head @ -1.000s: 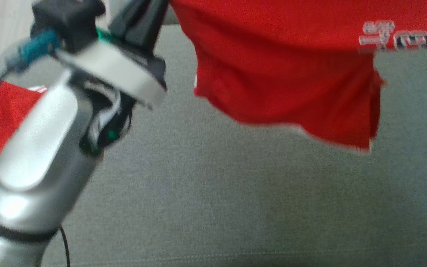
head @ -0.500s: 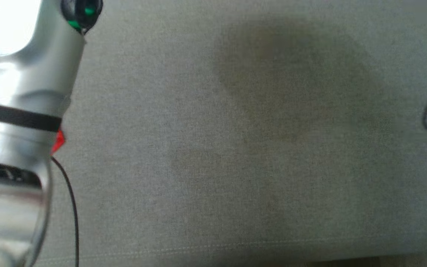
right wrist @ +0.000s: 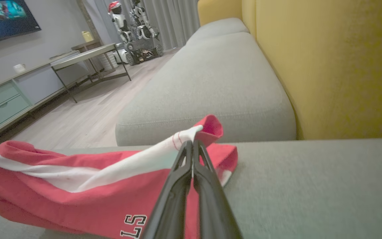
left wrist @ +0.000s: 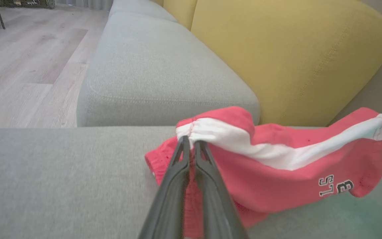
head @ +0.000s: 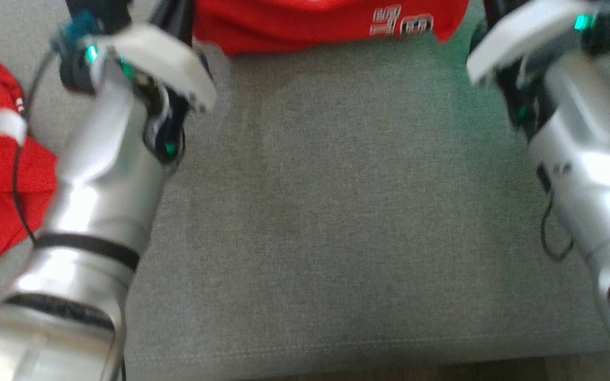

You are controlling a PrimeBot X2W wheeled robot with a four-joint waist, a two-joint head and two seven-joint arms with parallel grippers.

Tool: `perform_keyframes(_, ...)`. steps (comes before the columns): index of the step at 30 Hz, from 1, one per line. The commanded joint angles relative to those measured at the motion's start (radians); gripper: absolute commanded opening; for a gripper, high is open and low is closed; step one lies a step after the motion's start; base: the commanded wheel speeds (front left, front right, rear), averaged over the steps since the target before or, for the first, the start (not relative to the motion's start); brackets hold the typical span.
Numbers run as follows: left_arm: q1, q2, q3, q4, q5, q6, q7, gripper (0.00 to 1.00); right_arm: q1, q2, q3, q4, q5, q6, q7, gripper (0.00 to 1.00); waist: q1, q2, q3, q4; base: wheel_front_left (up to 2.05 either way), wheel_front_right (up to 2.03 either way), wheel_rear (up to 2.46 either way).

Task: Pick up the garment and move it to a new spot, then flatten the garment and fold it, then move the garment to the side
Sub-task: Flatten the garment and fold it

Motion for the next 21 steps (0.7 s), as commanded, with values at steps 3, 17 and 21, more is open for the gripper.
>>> perform_keyframes(3, 0.044, 0.019, 0.049, -0.083, 0.027, -0.002, -0.006, 0.00, 0.082, -0.013, 0.031, -0.040, 0.049, -0.001, -0.031, 0.00, -0.0001, 0.0000, -0.030, 0.000, 0.00, 0.00, 0.00)
perform_keyframes(17, 0.607, 0.049, 0.121, -0.607, 0.205, 0.027, -0.006, 0.00, 0.566, -0.176, -0.031, -0.417, 0.078, -0.001, -0.084, 0.00, -0.0001, 0.0000, -0.143, 0.002, 0.00, 0.00, 0.00)
perform_keyframes(21, 0.748, 0.060, 0.151, -0.737, 0.221, 0.051, -0.006, 0.00, 0.748, -0.172, -0.128, -0.548, 0.012, -0.001, -0.084, 0.00, -0.0001, 0.0000, -0.169, 0.004, 0.00, 0.00, 0.00)
